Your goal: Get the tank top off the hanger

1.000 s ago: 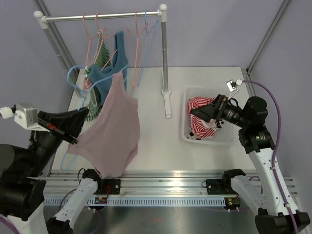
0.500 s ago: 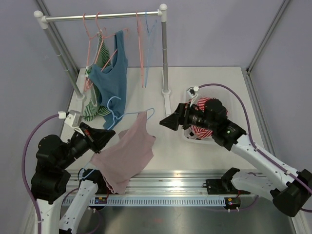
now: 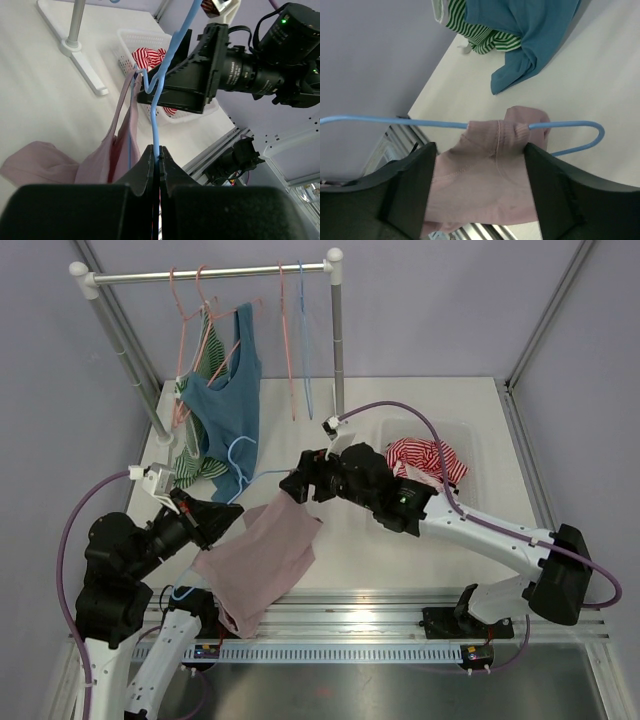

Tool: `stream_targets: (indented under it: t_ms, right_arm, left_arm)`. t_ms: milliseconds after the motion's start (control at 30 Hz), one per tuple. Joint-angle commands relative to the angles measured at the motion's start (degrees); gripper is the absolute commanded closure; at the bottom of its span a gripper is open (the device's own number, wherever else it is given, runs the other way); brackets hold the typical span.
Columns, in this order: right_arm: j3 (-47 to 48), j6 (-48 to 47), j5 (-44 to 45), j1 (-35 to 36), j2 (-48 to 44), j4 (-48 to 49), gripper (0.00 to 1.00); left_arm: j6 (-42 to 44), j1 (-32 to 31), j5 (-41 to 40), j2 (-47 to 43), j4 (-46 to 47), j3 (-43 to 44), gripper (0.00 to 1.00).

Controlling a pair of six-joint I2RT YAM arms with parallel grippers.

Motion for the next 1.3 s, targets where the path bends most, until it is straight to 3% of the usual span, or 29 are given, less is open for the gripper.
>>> stream_targets:
  t_ms: [0,100,133,200,367,567,600,733,800,867,1133,1267]
  right_arm:
    - [5.11,-2.67,9.13,0.84,2.15,-0.28,0.27]
    - [6.09,-3.46,10.28,0.75,3.13,-1.43,0.43]
    - [5.91,-3.46,10.90,0.84,3.04,-1.61,0.56]
    - [4.95,-3.73,11.25,0.84,2.25,-1.70,0.64]
    - [2.84,-4.69,12.22,0.75,0.32,-2.57,0.96]
    - [1.08,-6.36,14.41,0.75,-1.71,-4.85,0.91]
    - [0.90,-7.15,15.46,0.84,-1.97,-5.64,0.99]
    - [0.47,-8.12,18.37,-1.35,-3.46,-8.55,1.00]
    - [0.38,-8.30,18.46,-2.58,-3.99,-10.12,0.93]
    - [0.20,-8.39,18.46,-5.39,-4.61,-11.62,0.92]
    - [2.83,-10.84,16.62,-13.83,-2.16,-16.45,0.96]
    - [3.10,-10.85,9.88,-14.72,-0.83,-15.94,1.00]
  left_arm:
    - [-1.35,-0.16,2.93,-0.42,5.89,0.41,1.00]
    - [-0.73,-0.16,2.40,-0.51,5.10,0.76,1.00]
    - [-0.30,-0.16,1.70,-0.42,4.40,1.02,1.00]
    - [0.41,-0.16,0.65,-0.42,3.44,1.29,1.00]
    - [1.91,-0.16,-0.94,0.10,1.76,1.64,1.00]
    - [2.96,-0.16,-2.87,0.63,0.71,1.90,1.00]
    - [3.31,-0.16,-3.13,0.63,0.27,1.99,1.00]
    - [4.01,-0.16,-2.96,1.25,-0.87,2.52,1.00]
    - [4.45,-0.16,-3.14,1.07,-1.58,2.87,1.00]
    - [4.72,-0.16,-3.14,1.16,-2.19,3.13,1.00]
    - [5.59,-0.16,1.61,0.90,-2.11,4.36,1.00]
    - [4.81,-0.16,1.79,-0.07,0.69,4.19,1.00]
